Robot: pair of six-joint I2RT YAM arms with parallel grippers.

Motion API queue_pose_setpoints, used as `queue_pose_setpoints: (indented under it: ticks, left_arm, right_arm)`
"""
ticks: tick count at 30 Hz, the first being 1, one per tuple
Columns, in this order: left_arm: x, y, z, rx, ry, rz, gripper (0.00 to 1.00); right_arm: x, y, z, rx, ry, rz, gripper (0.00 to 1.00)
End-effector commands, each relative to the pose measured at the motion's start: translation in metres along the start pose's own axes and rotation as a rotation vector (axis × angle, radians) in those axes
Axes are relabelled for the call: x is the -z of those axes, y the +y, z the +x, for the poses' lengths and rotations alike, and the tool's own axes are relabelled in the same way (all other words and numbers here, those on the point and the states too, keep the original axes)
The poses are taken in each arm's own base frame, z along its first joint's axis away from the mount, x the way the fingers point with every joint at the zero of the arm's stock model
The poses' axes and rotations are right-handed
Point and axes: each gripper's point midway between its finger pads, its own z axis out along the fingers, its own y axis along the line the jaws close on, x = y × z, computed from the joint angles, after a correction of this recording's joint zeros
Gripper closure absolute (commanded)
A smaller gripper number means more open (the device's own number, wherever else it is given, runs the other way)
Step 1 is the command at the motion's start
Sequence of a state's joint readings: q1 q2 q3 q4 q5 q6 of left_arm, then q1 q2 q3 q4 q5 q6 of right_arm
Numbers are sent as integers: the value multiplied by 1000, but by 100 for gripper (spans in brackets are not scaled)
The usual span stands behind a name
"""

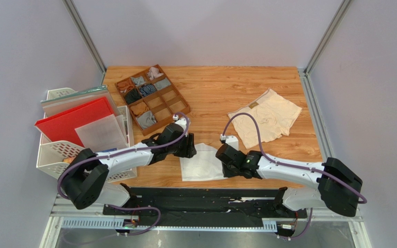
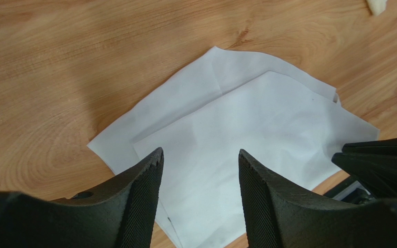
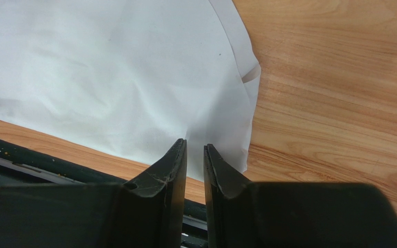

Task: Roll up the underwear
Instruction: Adjust the underwear at the center of the board.

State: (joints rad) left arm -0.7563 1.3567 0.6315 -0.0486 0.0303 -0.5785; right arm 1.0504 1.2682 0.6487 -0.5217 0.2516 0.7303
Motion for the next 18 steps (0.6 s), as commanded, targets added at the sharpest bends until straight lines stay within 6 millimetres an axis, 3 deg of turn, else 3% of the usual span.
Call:
queue_pose_setpoints:
  ticks: [1,5,11,18]
  left_arm:
    - [-5,1,-22,-112,-80,3,41]
    - [-12,12,-26,-161,-86,-43,41]
    - [-22,13,-20,-201,-62,-28,44]
    - [-26,17,-15,-204,-38,-39,56]
  right_arm:
    - [-6,8,-6,-45,-36,-32,78]
    - [-10,9,-3,-44,-22,-33,78]
    - [-15,9,1,-40,-4,-29,78]
    - [-17,9,2,-33,5,-25,78]
